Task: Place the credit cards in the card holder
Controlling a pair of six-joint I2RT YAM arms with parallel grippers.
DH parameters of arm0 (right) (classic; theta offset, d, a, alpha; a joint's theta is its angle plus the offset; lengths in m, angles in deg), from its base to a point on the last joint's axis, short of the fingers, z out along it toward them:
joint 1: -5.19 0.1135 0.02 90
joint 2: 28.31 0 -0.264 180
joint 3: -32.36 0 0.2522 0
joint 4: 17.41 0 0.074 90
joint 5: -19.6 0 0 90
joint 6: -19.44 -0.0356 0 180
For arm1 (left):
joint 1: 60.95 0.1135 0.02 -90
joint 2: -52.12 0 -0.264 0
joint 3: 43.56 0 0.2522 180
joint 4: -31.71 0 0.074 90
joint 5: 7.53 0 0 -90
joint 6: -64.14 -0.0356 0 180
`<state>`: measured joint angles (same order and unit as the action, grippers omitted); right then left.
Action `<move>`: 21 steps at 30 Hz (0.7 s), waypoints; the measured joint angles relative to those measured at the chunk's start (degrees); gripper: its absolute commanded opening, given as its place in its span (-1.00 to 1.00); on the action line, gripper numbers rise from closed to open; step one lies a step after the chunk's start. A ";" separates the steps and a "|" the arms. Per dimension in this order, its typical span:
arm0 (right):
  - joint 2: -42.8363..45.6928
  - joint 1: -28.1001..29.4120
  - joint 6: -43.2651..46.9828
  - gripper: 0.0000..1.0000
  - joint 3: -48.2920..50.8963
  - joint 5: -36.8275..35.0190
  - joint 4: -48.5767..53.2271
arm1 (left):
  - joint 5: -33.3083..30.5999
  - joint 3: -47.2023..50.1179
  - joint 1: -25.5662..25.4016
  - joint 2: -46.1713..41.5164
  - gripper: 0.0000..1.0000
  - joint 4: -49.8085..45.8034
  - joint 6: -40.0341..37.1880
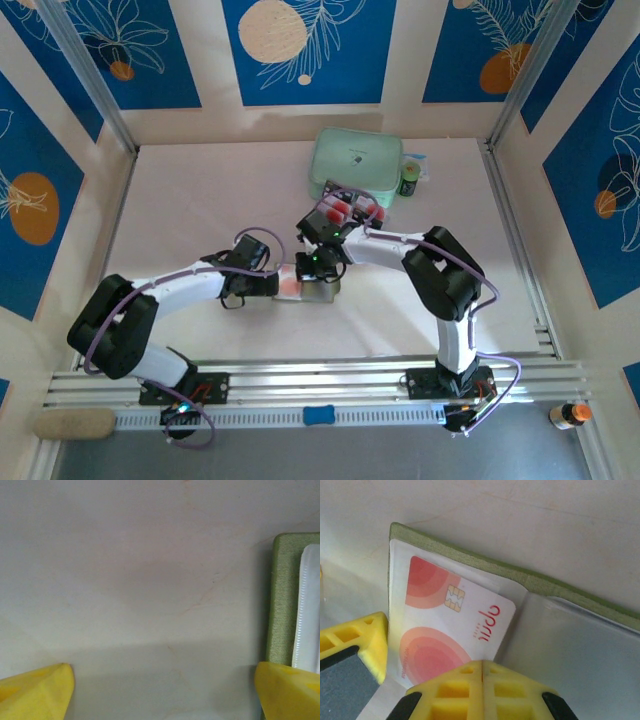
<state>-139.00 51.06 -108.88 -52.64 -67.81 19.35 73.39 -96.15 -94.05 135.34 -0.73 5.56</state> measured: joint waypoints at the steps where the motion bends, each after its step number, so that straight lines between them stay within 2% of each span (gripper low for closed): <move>1: -0.22 0.11 -0.02 -1.00 -0.15 0.02 -0.07 | 0.00 0.07 0.00 0.00 0.85 0.02 0.00; 13: -1.42 0.48 -0.92 -1.00 -0.44 1.70 -1.36 | -0.02 0.22 0.00 -0.02 0.85 0.28 0.00; 21: 0.46 0.48 -0.85 -1.00 -0.22 0.15 -0.61 | -0.02 0.42 0.00 -0.17 0.85 0.50 0.02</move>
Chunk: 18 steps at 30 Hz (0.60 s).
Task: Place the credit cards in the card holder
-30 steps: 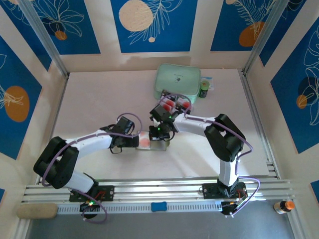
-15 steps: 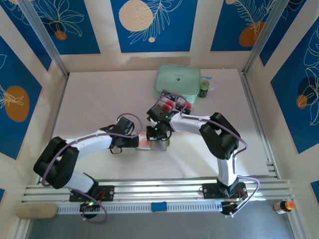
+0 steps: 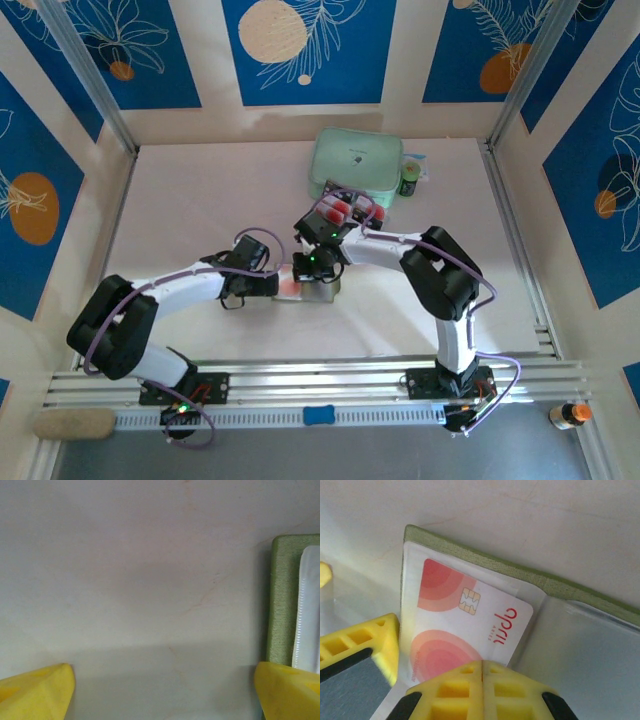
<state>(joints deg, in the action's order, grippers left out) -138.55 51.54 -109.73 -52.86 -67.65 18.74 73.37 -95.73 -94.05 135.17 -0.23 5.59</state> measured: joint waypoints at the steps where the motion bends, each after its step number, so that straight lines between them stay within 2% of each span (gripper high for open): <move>1: 0.70 -0.02 0.02 -1.00 0.07 -0.46 0.24 | 0.00 0.04 0.00 0.00 0.85 0.09 -0.02; 18: 2.08 -0.07 0.20 -1.00 1.53 -2.38 1.25 | 0.00 0.13 0.00 -0.04 0.85 0.22 0.00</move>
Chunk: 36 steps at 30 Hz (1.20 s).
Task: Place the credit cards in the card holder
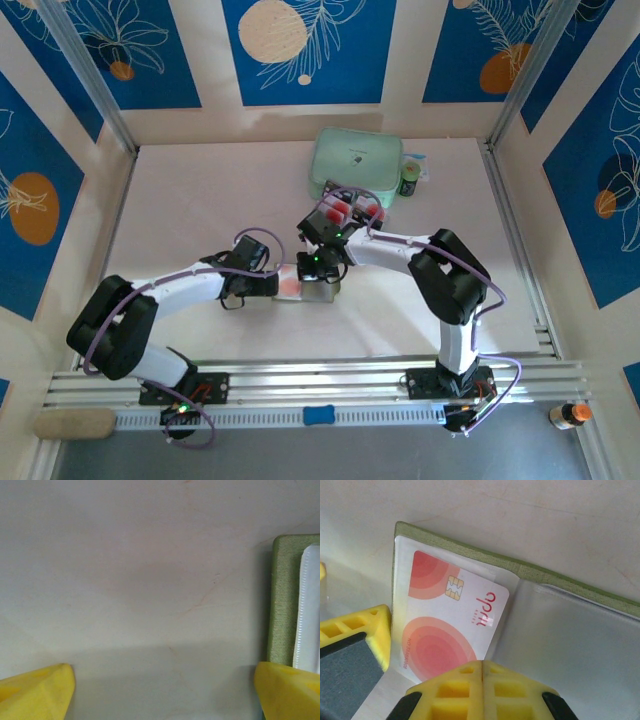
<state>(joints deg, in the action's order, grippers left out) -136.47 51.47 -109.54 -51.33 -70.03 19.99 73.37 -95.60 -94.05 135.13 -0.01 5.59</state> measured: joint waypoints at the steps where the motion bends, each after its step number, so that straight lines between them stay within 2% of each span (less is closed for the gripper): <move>1: -0.20 0.00 0.00 -1.00 0.00 0.00 -0.02 | 0.00 0.00 0.00 0.00 0.85 0.00 0.00; 29: -4.63 0.63 -0.26 -1.00 -3.13 2.12 -0.07 | 0.02 0.42 0.02 -0.85 0.85 0.33 0.02; 36: -4.63 0.63 -0.46 -1.00 -3.13 2.19 -0.07 | 0.00 0.42 1.73 -6.91 0.86 -1.31 0.24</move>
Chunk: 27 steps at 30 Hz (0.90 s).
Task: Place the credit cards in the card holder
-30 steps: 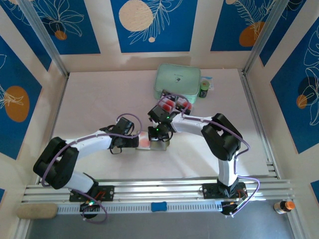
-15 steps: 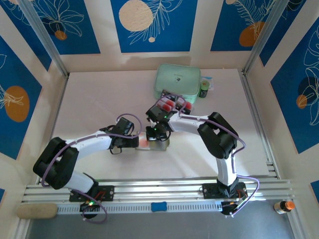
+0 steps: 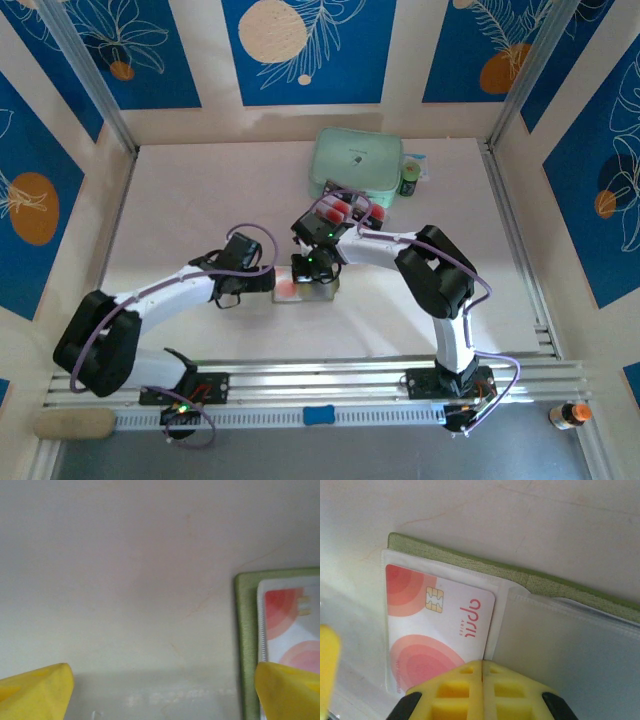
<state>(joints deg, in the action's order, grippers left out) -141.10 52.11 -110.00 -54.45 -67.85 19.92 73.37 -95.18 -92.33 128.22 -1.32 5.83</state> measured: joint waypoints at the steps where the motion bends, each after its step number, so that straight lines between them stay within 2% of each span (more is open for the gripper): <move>1: 0.00 0.00 0.02 -1.00 0.00 0.00 0.02 | 0.00 -0.07 0.26 -0.90 0.86 -0.13 0.00; 6: 0.00 0.00 0.02 -1.00 0.00 -0.02 0.02 | 0.74 -0.33 0.55 -2.03 0.86 -0.35 0.00; 18: 0.09 0.00 0.02 -1.00 0.00 0.00 0.04 | 7.06 -0.31 0.55 -0.57 0.86 2.86 0.04; 27: 1.99 -0.48 0.02 -1.00 0.09 0.00 0.07 | 7.61 -0.31 -0.35 -0.55 0.86 3.50 1.09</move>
<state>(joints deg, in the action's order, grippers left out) -139.11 51.63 -109.97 -54.37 -67.85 19.99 80.98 -95.49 -92.68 127.67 2.18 6.92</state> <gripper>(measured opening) 0.044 0.930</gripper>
